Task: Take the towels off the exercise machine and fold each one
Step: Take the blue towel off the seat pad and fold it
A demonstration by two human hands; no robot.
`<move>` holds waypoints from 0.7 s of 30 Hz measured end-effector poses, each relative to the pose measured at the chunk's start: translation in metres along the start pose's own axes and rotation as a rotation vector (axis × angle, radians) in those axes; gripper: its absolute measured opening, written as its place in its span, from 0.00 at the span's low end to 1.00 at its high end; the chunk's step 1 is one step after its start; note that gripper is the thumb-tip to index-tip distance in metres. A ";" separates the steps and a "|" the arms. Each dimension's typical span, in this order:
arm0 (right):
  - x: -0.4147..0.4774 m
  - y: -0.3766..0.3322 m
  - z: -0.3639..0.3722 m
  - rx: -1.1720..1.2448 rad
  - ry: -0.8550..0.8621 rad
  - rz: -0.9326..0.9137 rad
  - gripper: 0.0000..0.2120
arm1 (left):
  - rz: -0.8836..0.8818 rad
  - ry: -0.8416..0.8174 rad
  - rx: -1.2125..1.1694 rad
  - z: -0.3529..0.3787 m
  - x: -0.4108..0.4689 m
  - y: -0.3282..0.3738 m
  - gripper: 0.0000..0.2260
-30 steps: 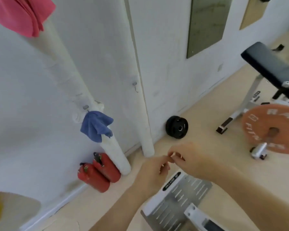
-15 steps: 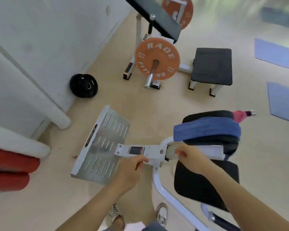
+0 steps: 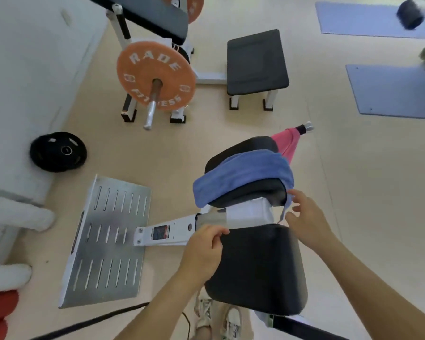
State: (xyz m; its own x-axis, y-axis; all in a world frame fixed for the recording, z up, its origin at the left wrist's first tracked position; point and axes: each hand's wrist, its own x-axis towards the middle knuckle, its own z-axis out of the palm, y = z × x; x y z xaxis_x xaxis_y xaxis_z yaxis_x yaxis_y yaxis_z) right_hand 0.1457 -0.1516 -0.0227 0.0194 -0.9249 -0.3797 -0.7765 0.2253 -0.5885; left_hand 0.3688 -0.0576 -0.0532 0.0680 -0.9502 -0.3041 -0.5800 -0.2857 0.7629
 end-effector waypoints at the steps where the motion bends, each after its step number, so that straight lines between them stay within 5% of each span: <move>1: 0.012 -0.002 -0.001 0.066 0.014 0.007 0.24 | 0.011 0.017 0.004 0.003 0.016 0.005 0.13; 8: 0.090 -0.012 0.024 0.122 -0.031 0.170 0.31 | 0.189 0.067 0.266 0.044 0.133 0.034 0.14; 12: 0.108 -0.001 0.017 0.114 -0.050 0.175 0.29 | 0.242 0.202 0.431 0.054 0.166 0.038 0.07; 17: 0.105 0.026 0.027 0.383 0.196 0.255 0.18 | 0.288 0.279 0.500 0.055 0.183 0.032 0.05; 21: 0.116 0.028 0.033 0.346 0.315 0.241 0.11 | 0.276 0.216 0.562 0.054 0.179 0.037 0.09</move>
State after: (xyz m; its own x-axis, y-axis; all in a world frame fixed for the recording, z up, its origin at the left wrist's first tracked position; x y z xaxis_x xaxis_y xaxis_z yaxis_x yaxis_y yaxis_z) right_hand 0.1473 -0.2426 -0.1063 -0.3657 -0.8695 -0.3320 -0.4813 0.4820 -0.7322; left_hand 0.3162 -0.2316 -0.1104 -0.0164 -0.9995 0.0252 -0.9306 0.0245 0.3652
